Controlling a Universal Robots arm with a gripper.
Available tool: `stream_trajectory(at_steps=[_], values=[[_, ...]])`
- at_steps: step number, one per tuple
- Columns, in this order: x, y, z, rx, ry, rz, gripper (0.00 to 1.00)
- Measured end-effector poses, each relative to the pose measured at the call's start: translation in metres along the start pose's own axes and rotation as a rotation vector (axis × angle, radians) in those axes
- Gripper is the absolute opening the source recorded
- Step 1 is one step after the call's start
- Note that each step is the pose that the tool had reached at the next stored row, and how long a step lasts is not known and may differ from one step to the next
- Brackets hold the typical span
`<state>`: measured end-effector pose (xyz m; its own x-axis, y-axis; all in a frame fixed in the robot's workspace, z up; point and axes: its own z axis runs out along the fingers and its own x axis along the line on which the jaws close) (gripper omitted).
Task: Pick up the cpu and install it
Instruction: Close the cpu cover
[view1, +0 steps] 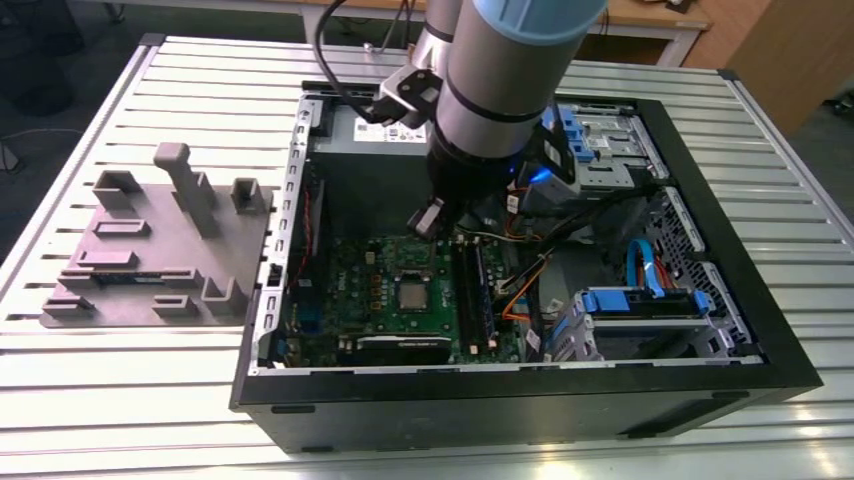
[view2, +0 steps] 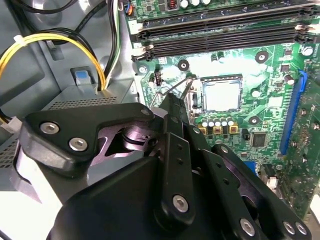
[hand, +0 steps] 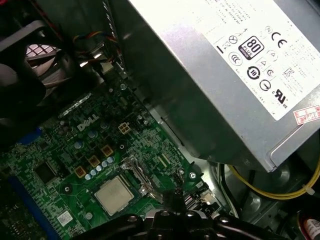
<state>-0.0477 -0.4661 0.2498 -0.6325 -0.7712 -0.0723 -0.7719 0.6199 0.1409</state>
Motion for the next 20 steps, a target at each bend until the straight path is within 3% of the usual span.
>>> stream_trajectory(at_steps=[20], values=[[0.0107,-0.0050,-0.0015,0.0002,0.0000,0.000,0.10]])
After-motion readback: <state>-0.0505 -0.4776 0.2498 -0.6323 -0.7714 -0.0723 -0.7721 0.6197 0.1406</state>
